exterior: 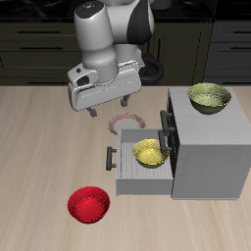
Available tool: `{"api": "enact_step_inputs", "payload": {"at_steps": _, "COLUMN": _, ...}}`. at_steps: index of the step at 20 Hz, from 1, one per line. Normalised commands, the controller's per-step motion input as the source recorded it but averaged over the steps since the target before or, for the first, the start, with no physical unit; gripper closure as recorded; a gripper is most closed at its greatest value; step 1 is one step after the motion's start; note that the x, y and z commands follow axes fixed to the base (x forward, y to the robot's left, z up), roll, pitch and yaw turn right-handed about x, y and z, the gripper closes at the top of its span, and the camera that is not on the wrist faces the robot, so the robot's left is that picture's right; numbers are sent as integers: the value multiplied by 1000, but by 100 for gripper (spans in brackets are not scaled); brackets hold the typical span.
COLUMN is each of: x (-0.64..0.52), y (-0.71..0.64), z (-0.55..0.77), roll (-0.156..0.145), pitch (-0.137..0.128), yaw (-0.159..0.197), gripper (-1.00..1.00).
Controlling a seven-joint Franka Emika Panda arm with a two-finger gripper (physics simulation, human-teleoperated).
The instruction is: Place the yellow bowl in the bottom drawer of the white cabinet and close the drawer
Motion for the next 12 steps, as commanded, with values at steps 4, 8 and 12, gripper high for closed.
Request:
{"api": "enact_step_inputs", "payload": {"at_steps": 4, "x": -75, "y": -320, "z": 90, "roll": -35, "pitch": -6, "yaw": 64, "gripper": -100}}
{"api": "enact_step_inputs", "payload": {"at_steps": 8, "x": -52, "y": -320, "z": 138, "roll": -63, "pitch": -16, "yaw": 98, "gripper": -100}}
{"api": "enact_step_inputs", "payload": {"at_steps": 12, "x": -66, "y": -148, "z": 216, "roll": -42, "pitch": -10, "yaw": 226, "gripper": -100}}
